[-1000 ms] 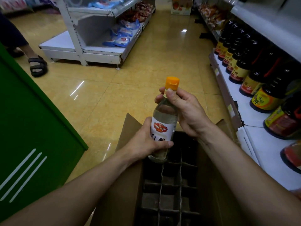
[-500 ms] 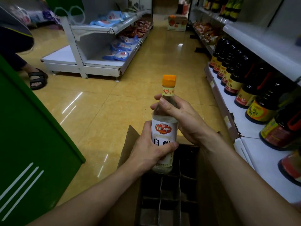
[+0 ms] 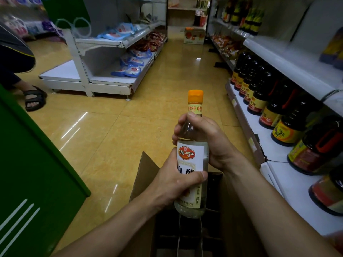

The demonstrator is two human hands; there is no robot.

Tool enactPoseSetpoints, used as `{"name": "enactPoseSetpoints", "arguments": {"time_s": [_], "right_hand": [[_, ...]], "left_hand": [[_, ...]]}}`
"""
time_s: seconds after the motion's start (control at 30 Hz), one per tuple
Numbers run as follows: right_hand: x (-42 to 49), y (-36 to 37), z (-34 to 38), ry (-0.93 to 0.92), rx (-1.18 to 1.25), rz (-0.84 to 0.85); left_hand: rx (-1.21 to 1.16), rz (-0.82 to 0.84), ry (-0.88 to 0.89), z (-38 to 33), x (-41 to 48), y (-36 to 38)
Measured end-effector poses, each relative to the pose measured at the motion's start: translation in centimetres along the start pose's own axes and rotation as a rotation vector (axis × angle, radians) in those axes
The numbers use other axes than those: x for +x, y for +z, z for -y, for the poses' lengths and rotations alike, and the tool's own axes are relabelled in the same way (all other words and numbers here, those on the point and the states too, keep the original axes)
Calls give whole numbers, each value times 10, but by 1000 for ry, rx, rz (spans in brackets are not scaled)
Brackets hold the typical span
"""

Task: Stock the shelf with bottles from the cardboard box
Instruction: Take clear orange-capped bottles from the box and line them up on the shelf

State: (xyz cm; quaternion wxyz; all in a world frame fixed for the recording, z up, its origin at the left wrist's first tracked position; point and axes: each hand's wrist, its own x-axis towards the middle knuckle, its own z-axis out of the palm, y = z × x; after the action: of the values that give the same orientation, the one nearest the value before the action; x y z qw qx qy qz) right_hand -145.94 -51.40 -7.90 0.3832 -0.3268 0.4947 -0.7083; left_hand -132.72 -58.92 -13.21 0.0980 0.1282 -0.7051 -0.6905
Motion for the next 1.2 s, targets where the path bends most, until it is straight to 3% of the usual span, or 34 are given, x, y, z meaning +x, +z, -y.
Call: {"name": "enactPoseSetpoints", "arguments": {"time_s": [0.23, 0.43, 0.67, 1.0, 1.2], "right_hand": [[-12, 8, 22, -32, 15, -116], [-22, 33, 95, 7, -237, -289], [-25, 90, 250, -72, -351, -401], [-38, 175, 511, -104, -448, -411], [-49, 211, 632, -132, -505, -474]], "left_hand": [[0, -45, -24, -23, -10, 14], [-49, -85, -61, -92, -20, 28], [-4, -76, -9, -254, -27, 19], [9, -6, 86, -517, -56, 21], [-34, 68, 145, -636, -62, 31]]}}
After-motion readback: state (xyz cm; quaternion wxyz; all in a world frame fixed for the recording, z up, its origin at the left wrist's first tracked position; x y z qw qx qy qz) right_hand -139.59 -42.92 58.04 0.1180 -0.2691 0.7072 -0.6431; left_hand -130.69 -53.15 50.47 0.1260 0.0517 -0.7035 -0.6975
